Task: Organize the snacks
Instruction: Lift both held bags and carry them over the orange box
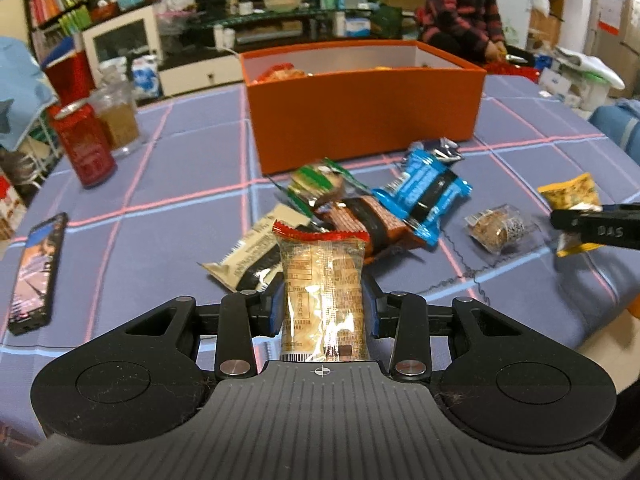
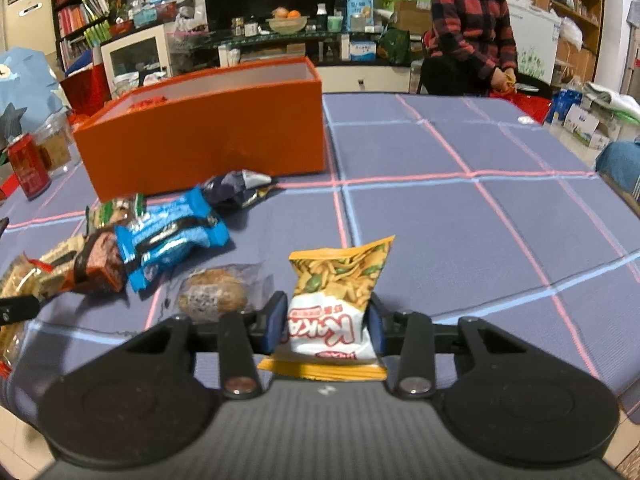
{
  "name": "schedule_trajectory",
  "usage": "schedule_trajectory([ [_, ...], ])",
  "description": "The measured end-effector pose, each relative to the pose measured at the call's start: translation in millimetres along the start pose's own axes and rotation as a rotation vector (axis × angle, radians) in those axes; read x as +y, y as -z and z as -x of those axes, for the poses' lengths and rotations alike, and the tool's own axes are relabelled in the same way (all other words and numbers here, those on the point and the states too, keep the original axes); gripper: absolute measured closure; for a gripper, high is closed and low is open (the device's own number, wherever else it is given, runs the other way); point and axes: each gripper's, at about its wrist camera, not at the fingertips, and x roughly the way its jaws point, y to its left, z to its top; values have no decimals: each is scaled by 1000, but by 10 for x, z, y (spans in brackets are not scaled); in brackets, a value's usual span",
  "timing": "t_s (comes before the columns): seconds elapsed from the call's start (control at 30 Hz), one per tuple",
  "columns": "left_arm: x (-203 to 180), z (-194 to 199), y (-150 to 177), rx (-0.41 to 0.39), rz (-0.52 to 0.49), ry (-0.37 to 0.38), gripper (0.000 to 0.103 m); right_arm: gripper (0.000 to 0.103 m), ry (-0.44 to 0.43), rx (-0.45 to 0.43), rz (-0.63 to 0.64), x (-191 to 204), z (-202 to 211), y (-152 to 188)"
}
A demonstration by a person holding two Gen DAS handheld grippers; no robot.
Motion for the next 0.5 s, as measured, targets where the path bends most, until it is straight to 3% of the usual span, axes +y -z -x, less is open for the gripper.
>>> schedule_trajectory([
  [0.27, 2, 139, -43, -42, 18, 16, 103, 63, -17, -97, 6, -31, 279, -153],
  [0.5, 76, 307, -269, -103, 101, 68, 103, 63, -105, -147, 11, 11, 511, -385],
])
